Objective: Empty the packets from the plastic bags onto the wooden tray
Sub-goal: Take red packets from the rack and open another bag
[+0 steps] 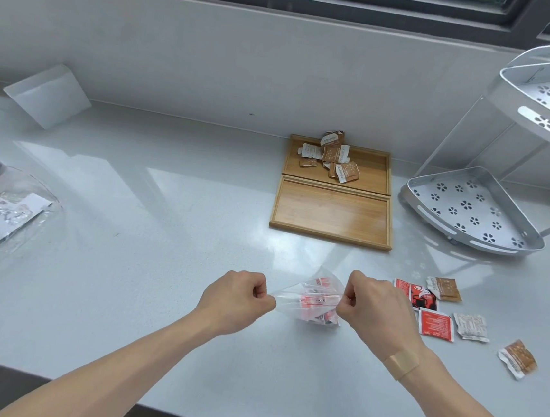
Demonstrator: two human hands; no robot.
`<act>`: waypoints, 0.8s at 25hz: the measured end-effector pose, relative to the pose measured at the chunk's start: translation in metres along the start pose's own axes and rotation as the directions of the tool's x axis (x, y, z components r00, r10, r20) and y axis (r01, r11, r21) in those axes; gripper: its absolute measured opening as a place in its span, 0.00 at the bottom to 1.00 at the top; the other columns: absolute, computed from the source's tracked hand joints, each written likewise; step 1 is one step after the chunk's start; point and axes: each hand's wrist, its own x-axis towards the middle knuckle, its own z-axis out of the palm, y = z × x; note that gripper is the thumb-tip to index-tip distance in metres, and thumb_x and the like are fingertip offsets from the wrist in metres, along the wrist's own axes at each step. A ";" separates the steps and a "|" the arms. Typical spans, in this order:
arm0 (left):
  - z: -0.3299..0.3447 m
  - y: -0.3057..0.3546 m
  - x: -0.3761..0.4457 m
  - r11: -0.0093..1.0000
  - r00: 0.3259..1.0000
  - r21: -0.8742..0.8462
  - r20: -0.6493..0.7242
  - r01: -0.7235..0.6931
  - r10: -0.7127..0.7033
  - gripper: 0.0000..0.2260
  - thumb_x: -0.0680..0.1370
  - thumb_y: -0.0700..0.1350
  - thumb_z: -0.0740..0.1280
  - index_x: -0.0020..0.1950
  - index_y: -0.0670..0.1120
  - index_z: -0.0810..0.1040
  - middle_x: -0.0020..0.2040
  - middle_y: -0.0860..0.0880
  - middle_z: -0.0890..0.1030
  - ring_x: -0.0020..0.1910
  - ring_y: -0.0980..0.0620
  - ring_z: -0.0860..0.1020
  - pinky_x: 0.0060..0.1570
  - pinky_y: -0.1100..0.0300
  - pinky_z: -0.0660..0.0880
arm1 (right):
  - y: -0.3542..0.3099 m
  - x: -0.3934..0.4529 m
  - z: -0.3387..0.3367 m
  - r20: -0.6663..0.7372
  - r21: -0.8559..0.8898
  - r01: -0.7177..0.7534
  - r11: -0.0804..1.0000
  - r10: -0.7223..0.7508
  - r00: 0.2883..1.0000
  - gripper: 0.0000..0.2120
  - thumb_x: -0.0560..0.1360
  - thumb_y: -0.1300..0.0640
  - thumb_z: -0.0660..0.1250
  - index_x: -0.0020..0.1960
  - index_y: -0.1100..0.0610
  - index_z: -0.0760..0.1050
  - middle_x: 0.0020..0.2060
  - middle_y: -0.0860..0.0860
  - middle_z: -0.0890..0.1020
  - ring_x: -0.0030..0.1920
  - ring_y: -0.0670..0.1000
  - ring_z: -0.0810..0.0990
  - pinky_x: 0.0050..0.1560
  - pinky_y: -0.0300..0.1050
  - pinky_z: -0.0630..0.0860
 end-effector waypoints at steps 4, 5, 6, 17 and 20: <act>-0.008 0.013 0.004 0.990 0.998 -0.138 0.064 0.007 0.002 0.10 0.70 0.49 0.64 0.31 0.48 0.70 0.26 0.56 0.70 0.27 0.54 0.66 0.30 0.61 0.63 | -0.003 -0.004 -0.015 -0.028 -0.055 -0.074 0.996 0.072 0.997 0.03 0.72 0.54 0.63 0.40 0.53 0.71 0.33 0.49 0.80 0.35 0.55 0.78 0.30 0.45 0.63; -0.010 0.017 0.004 0.978 0.996 -0.208 0.089 0.017 0.002 0.10 0.70 0.49 0.65 0.30 0.48 0.70 0.25 0.57 0.70 0.26 0.54 0.65 0.29 0.61 0.63 | -0.003 -0.006 -0.020 -0.073 -0.060 -0.071 0.996 0.066 0.995 0.03 0.73 0.54 0.64 0.41 0.52 0.72 0.34 0.47 0.81 0.36 0.55 0.79 0.30 0.45 0.65; -0.013 0.023 0.006 0.960 0.994 -0.278 0.107 0.030 -0.001 0.10 0.70 0.48 0.65 0.30 0.48 0.71 0.25 0.57 0.71 0.27 0.54 0.66 0.29 0.62 0.64 | -0.004 -0.008 -0.025 -0.144 -0.041 -0.051 0.998 0.044 0.989 0.02 0.74 0.53 0.65 0.43 0.51 0.74 0.36 0.46 0.81 0.38 0.54 0.79 0.31 0.44 0.67; -0.016 0.072 0.034 0.811 0.990 -0.583 0.137 0.046 0.042 0.09 0.70 0.49 0.67 0.31 0.48 0.75 0.26 0.56 0.75 0.27 0.55 0.73 0.26 0.65 0.66 | -0.042 0.015 -0.027 -0.083 0.025 0.114 0.993 -0.111 0.990 0.08 0.77 0.47 0.61 0.52 0.47 0.77 0.43 0.44 0.82 0.49 0.51 0.76 0.40 0.44 0.64; -0.014 0.056 0.042 0.751 0.989 -0.650 0.150 0.111 -0.017 0.12 0.74 0.54 0.65 0.36 0.48 0.77 0.31 0.52 0.77 0.30 0.53 0.75 0.31 0.61 0.69 | -0.039 0.022 -0.030 -0.131 0.044 0.120 0.992 -0.113 0.985 0.07 0.77 0.51 0.61 0.52 0.47 0.76 0.43 0.46 0.84 0.50 0.52 0.77 0.43 0.47 0.71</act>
